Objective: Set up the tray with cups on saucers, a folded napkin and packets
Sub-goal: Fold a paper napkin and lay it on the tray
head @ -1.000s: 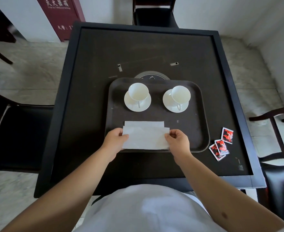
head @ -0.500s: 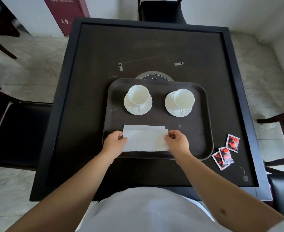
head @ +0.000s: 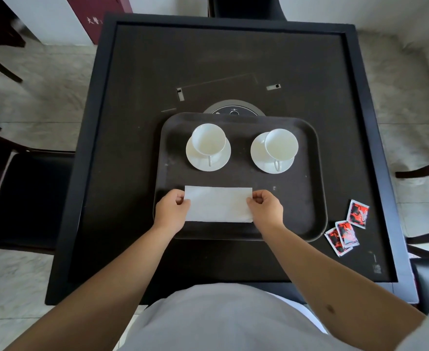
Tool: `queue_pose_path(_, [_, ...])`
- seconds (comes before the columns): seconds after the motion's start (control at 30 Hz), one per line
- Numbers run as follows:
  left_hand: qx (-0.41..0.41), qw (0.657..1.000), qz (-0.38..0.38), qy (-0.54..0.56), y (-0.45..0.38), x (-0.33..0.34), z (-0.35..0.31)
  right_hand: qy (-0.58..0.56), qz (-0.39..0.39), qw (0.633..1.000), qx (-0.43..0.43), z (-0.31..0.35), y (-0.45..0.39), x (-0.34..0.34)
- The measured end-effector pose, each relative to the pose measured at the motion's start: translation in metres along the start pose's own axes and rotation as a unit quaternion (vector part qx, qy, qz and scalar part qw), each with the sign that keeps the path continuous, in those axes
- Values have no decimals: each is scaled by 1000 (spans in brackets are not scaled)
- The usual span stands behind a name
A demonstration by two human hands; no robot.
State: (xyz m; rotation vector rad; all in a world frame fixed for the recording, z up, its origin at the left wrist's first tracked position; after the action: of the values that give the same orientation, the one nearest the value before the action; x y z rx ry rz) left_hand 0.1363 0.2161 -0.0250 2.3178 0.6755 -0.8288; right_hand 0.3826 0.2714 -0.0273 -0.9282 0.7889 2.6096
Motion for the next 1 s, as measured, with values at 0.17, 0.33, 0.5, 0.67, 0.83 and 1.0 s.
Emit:
queue_pose_path(0.17, [27,999,-10,-17,-1,3,-1,26,-10,1000,0,1,-1,2])
queue_pose_path(0.33, [33,999,-18,-26,-3,3,-1,31,-8,999,1,-1,-2,1])
queue_pose_path(0.5, [33,999,-10,-40,-4,1,-2,32,-8,999,-2,-6,-1,3])
queue_pose_path(0.67, [46,996,-13,-69,2,1,-5,28,-5,1000,-9,-9,2,2])
queue_pose_path(0.83, [42,995,-2,-87,8,-3,1,53,-19,998,-8,-14,0,-3])
queue_pose_path(1.0, [192,954,-2,-232,24,-10,-1,160,7,974,-162,-9,9,-12])
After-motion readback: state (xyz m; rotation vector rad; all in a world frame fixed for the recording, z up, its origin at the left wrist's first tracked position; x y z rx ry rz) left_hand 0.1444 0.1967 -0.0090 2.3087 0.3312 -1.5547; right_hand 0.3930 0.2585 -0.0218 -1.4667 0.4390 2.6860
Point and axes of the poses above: each hand's wrist, its own y-axis away from the middle knuckle, its own x-axis out of the palm, z = x × y, the point moved 3 cm from there along -y, towards the middle knuckle, and after that the axes turned 15 degrees about -z, right-handed, at the moved point
